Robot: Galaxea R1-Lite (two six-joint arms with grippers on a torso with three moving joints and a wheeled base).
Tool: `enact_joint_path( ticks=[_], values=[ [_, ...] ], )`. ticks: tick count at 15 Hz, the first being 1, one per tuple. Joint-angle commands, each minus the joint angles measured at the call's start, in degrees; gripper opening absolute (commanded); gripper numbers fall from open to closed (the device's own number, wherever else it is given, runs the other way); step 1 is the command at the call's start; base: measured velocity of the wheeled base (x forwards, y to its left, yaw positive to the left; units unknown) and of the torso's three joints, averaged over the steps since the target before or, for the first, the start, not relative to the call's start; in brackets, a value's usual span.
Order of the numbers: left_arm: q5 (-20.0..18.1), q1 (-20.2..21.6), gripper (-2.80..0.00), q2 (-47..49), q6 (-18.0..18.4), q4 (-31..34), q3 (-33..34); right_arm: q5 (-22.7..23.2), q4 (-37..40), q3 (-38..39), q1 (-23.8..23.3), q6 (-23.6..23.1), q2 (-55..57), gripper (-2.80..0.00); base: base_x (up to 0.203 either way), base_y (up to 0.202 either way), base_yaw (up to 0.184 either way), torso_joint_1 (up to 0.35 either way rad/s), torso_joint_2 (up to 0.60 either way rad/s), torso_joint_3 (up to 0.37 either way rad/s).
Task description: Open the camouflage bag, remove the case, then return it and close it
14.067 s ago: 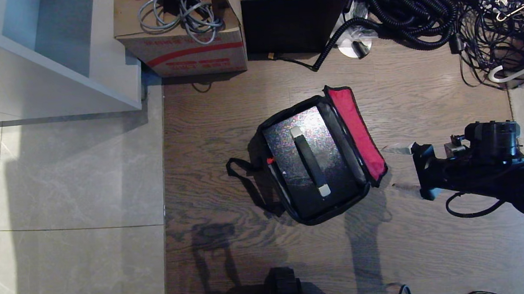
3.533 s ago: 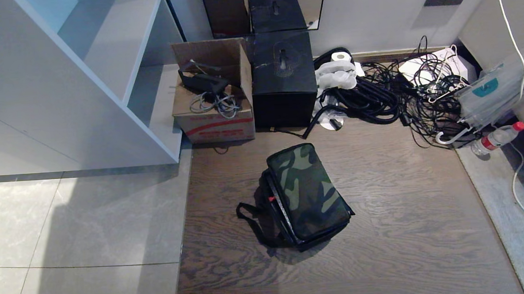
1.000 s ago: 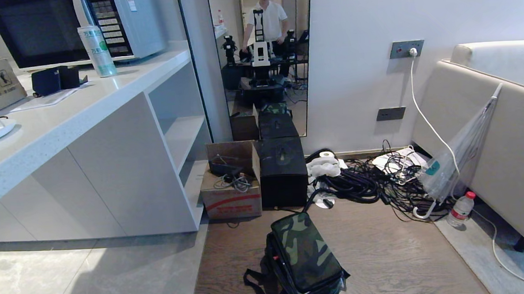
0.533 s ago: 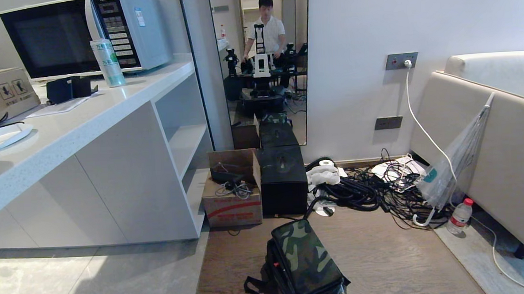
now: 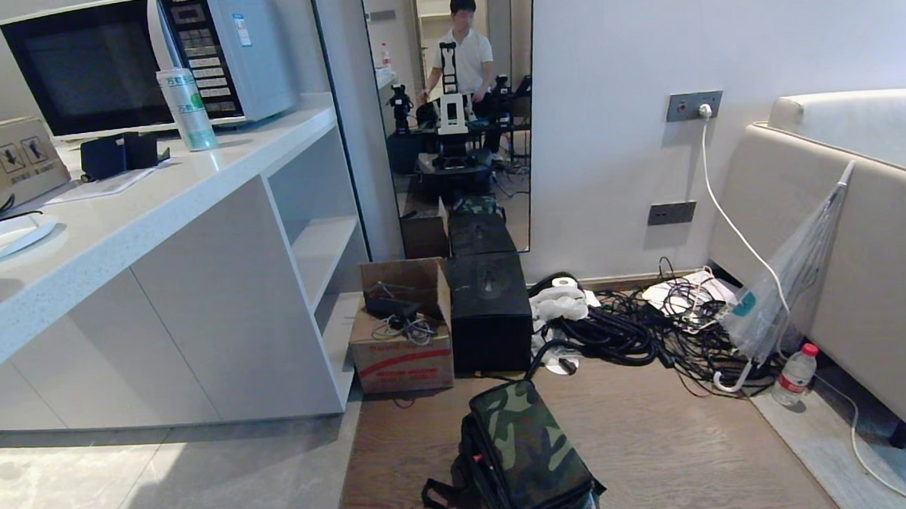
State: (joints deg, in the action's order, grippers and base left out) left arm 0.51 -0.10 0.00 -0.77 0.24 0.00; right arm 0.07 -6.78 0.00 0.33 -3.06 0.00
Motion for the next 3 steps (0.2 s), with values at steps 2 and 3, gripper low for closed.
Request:
enact_joint_path(
  ticks=[2, 3],
  values=[
    [0.0, 0.0, -2.80, 0.0, 0.0, 0.0, 0.0, 0.0, -0.1, 2.3, 0.0, -0.2, 0.1, -2.80, 0.000, 0.000, 0.000, 0.000, 0.00, 0.000],
    [0.0, 0.0, -2.80, 0.0, 0.0, 0.0, 0.0, 0.0, -0.1, 2.3, 0.0, -0.1, 0.1, -2.80, 0.000, 0.000, 0.000, 0.000, 0.00, 0.000]
  ],
)
